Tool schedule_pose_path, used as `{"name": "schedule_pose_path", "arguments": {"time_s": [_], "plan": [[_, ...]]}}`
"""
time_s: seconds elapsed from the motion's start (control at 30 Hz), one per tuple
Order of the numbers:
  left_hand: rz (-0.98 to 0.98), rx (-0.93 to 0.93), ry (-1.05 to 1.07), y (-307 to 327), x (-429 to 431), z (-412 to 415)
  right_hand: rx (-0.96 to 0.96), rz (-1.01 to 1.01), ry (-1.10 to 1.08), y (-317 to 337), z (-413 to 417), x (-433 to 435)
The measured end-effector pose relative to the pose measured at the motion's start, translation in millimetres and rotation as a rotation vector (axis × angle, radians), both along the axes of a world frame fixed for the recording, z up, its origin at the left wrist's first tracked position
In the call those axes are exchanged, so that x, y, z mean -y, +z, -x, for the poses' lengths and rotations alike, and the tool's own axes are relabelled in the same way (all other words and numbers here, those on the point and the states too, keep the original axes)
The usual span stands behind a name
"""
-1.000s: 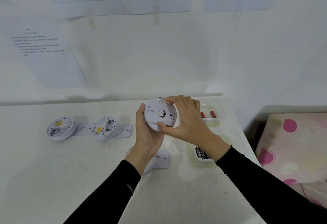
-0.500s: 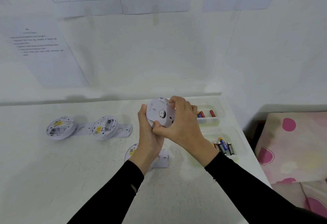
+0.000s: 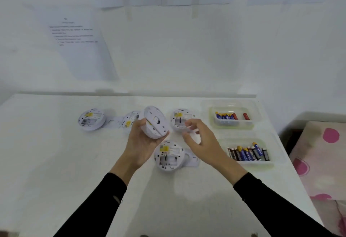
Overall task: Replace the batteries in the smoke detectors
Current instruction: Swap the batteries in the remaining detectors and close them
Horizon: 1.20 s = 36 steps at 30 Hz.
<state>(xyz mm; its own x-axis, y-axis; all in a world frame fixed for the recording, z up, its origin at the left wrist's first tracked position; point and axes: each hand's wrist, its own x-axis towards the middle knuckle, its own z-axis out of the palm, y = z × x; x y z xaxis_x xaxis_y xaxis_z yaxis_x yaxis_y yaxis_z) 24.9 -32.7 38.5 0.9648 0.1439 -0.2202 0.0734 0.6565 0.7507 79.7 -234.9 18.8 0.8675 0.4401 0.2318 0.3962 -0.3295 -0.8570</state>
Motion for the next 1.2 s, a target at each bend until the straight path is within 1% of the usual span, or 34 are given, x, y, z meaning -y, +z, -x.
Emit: {"name": "schedule_pose_path", "arguments": {"time_s": [0.1, 0.17, 0.3, 0.4, 0.47, 0.57, 0.67, 0.8, 0.9, 1.1, 1.2], "plan": [[-0.282, -0.063, 0.054, -16, -30, 20, 0.042, 0.199, 0.011, -28, 23, -18], [-0.494, -0.101, 0.121, -31, -47, 35, 0.071, 0.278, 0.003, -42, 38, -30], [-0.803, -0.151, 0.204, -48, -72, 66, 0.091, 0.311, -0.108, -62, 64, -44], [-1.052, -0.207, 0.266, -55, -88, 80, 0.12, 0.282, -0.189, -70, 74, -51], [-1.171, -0.226, 0.298, -61, -97, 86, 0.101, 0.245, -0.234, -73, 79, -56], [-1.242, -0.265, 0.288, -64, -107, 92, 0.084, 0.172, -0.299, -78, 83, -64], [-1.304, -0.283, 0.252, -70, -120, 94, 0.108, 0.058, -0.312, -81, 87, -69], [-1.32, -0.304, 0.267, -82, -132, 92, 0.05, -0.05, -0.325, -82, 92, -71], [-1.316, -0.312, 0.305, -86, -132, 93, 0.009, -0.063, -0.325, -83, 93, -71], [-1.39, -0.287, 0.335, -95, -132, 91, -0.051, -0.061, -0.333, -81, 95, -70], [-1.413, -0.335, 0.376, -90, -126, 95, -0.092, -0.06, -0.332, -78, 97, -70]]}}
